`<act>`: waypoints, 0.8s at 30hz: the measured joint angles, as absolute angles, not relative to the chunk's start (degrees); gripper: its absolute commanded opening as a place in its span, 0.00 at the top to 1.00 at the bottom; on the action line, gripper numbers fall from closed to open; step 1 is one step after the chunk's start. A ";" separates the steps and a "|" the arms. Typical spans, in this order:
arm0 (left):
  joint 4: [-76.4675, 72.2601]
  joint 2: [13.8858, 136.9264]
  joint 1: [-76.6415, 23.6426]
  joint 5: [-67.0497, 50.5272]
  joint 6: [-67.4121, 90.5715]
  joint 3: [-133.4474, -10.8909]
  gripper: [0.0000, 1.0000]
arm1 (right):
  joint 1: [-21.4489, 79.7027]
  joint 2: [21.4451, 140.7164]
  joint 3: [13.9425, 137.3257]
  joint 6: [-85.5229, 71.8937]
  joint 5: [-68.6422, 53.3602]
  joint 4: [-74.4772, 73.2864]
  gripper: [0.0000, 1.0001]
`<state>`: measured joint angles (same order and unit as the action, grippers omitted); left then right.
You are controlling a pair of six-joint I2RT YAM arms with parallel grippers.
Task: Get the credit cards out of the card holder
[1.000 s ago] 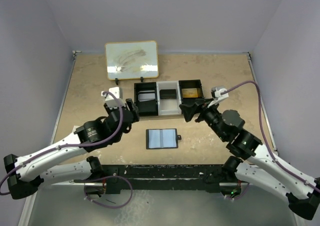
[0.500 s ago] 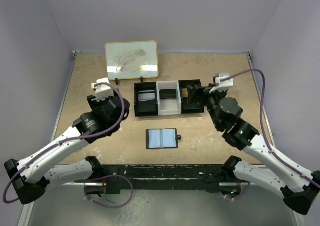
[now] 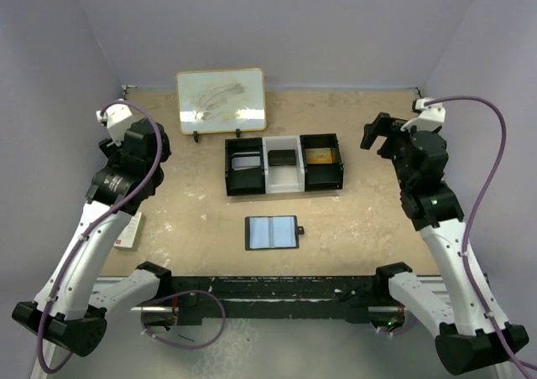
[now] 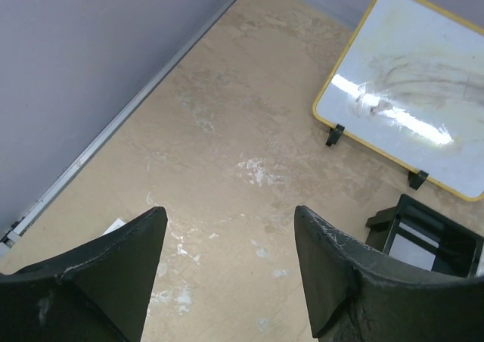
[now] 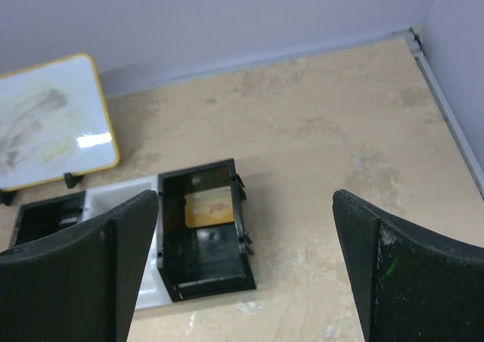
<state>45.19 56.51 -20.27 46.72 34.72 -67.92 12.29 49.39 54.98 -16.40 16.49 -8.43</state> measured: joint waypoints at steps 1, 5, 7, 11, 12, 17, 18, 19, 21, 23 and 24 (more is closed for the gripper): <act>46.06 56.55 -20.27 46.81 34.81 -69.23 0.33 | 12.32 49.15 56.86 -16.16 15.35 -10.02 0.00; 48.56 55.92 -20.27 47.79 35.07 -74.15 0.31 | 12.36 48.34 64.12 -15.09 12.38 -13.08 0.00; 49.52 54.39 -20.27 48.47 35.29 -75.66 0.31 | 12.36 47.86 66.54 -14.41 12.10 -13.76 0.00; 51.70 51.03 -20.27 49.95 35.33 -78.17 0.30 | 12.36 47.48 70.04 -13.43 11.00 -15.38 0.00; 52.03 50.39 -20.27 50.35 35.33 -78.72 0.30 | 12.36 47.48 70.89 -13.26 10.83 -16.16 0.00; 52.42 48.34 -20.27 51.88 35.35 -80.66 0.30 | 12.36 47.99 72.88 -13.15 10.09 -18.92 0.00; 52.42 48.25 -20.27 51.90 35.35 -80.79 0.29 | 12.36 48.01 73.19 -13.10 9.65 -19.62 0.00; 52.45 48.25 -20.25 51.88 35.38 -80.79 0.29 | 12.36 48.03 73.34 -13.04 9.41 -20.08 0.00; 52.47 48.40 -20.27 51.83 35.40 -80.79 0.29 | 12.36 48.27 73.67 -12.95 9.28 -21.21 0.00; 52.47 48.53 -20.27 51.79 35.40 -80.79 0.29 | 12.36 48.51 74.00 -12.80 9.23 -22.06 0.00; 52.45 48.58 -20.27 51.79 35.40 -80.79 0.29 | 12.36 48.62 74.17 -12.75 9.21 -22.52 0.00</act>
